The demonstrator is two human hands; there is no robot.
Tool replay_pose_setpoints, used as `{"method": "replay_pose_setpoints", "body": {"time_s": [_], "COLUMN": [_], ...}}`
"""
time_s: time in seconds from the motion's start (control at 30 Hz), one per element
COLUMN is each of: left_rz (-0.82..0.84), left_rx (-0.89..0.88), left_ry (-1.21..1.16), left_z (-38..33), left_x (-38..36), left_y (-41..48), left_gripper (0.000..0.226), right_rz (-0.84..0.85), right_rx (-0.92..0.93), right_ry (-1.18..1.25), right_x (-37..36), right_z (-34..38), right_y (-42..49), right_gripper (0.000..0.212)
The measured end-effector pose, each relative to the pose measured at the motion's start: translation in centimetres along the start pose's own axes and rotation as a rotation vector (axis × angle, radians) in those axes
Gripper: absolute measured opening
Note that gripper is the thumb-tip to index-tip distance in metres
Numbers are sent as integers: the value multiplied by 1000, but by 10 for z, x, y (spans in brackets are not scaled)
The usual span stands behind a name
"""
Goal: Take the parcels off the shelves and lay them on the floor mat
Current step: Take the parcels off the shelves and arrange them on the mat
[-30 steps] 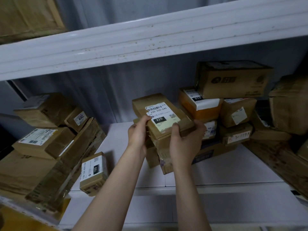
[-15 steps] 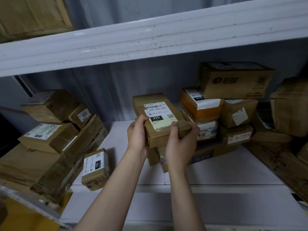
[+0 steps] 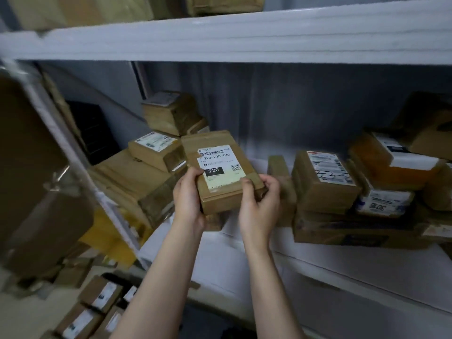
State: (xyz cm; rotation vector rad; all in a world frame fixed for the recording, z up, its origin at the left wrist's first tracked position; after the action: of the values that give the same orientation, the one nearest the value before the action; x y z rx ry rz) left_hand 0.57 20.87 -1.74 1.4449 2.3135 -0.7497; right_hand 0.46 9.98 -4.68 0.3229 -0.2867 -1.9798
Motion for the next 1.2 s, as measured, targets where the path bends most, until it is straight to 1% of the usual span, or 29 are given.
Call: {"method": "replay_pose_setpoints", "body": {"time_s": [0.17, 0.27, 0.3, 0.37, 0.43, 0.5, 0.6, 0.7, 0.77, 0.9, 1.07, 1.13, 1.2], "left_rz": [-202, -337, -366, -421, -471, -502, -541, -573, -561, -565, -581, -574, -576], "left_rx": [-64, -92, -99, -97, -63, -17, 9, 57, 87, 148, 213, 239, 264], "left_ry": [-48, -111, -124, -141, -163, -174, -171, -173, -157, -108, -74, -67, -58], "left_z": [-28, -36, -38, -39, -37, -32, -24, -17, -11, 2, 17, 24, 32], "left_x": [101, 163, 182, 215, 245, 273, 307, 331, 345, 373, 409, 421, 432], "left_y": [-15, -31, -38, -51, -61, -69, -78, -85, -88, -89, -90, -88, -83], "left_gripper": [23, 31, 31, 27, 33, 39, 33, 26, 27, 31, 22, 27, 32], "right_rz": [267, 471, 527, 608, 670, 727, 742, 702, 675, 607, 569, 565, 539], "right_rx": [-96, -192, -219, -261, -329, -425, -523, -612, -670, -818, -1003, -1074, -1167], "right_ry": [32, 35, 24, -22, -52, -66, -86, -89, -102, -77, 16, 43, 59], "right_x": [-57, -85, -93, -104, -111, -117, -121, -120, -120, -120, -117, -116, -117], "right_z": [-5, -11, -13, -17, -22, -30, -44, -57, -65, -80, -98, -109, -124], "right_y": [-60, -103, -118, -147, -173, -195, -222, -245, -257, -279, -305, -315, -324], "right_gripper": [12, 7, 6, 6, 10, 9, 5, 4, 4, 18, 20, 24, 19]}}
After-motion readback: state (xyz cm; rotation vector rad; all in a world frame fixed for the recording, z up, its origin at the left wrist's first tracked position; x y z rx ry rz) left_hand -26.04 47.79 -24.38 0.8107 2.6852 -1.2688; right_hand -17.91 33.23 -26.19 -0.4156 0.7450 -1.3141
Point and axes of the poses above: each hand's wrist, its own y-axis towards the middle knuckle, its own x-axis out of the back of the hand, z = x × y, the point moved 1 cm from there along y, towards the middle knuckle, and after that the axes turned 4 degrees about z, right-handed, at the moved point
